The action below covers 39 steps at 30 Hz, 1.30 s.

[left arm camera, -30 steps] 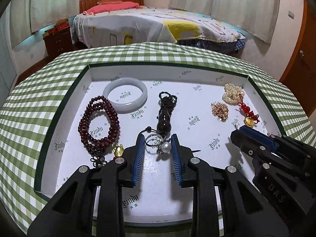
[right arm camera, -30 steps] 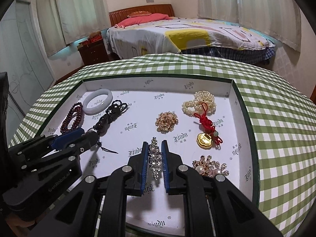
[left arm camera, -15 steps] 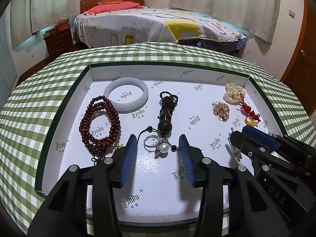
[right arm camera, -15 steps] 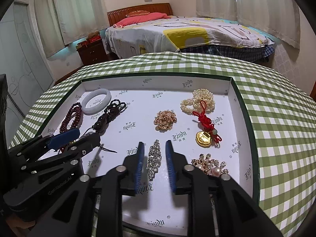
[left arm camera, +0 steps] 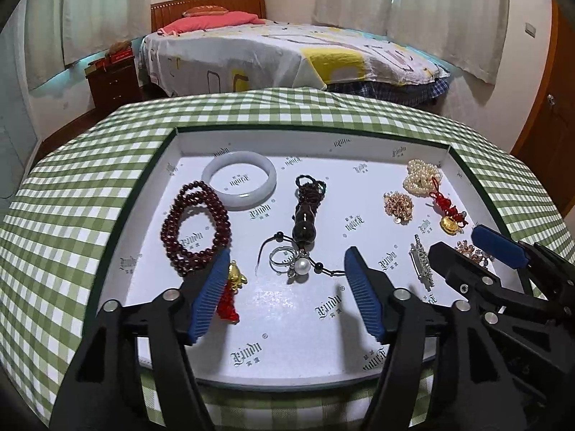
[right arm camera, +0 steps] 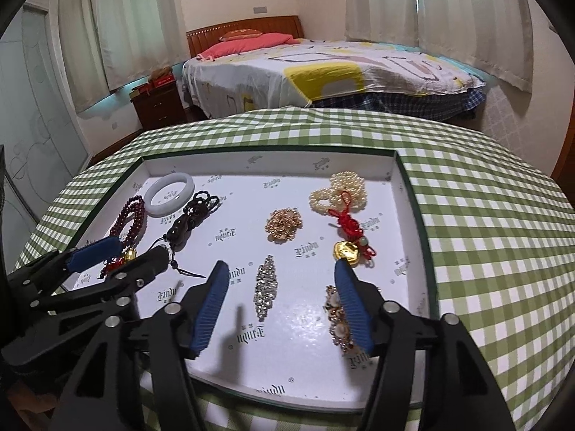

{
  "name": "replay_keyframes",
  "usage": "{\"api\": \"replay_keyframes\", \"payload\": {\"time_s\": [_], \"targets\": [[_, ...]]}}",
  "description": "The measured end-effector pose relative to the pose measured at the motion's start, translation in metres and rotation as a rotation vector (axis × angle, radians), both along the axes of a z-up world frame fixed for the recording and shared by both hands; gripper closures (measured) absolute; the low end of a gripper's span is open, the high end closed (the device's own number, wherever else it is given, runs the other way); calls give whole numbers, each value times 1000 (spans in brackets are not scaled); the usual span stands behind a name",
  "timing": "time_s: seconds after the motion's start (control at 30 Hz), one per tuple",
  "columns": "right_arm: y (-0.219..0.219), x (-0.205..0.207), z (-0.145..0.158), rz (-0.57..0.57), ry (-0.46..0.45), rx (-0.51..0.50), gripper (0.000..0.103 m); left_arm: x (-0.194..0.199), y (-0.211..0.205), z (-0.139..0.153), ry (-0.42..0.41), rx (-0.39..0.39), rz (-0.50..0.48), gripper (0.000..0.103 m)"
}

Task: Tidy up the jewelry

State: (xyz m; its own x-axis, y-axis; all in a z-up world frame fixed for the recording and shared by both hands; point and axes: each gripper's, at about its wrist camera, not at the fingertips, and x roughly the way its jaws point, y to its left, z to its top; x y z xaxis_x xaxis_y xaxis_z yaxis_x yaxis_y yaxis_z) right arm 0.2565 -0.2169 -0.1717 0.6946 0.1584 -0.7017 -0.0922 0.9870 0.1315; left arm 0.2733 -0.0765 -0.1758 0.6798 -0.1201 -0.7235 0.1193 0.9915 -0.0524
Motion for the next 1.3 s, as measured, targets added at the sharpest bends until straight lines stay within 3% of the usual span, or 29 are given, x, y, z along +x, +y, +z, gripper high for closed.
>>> {"api": "replay_keyframes", "payload": {"time_s": [0.47,0.93,1.3], "targets": [[-12,-43,27,-35,-62,-22,27,-51,21,43,-78,-7,43,14],[-14,-103,78,-36,-156,-31,25,-126,33,102,-180,23,89,9],[-11,-156,125,-20,-274,-43,23,-180,45,149,-255,-8,117,6]]}}
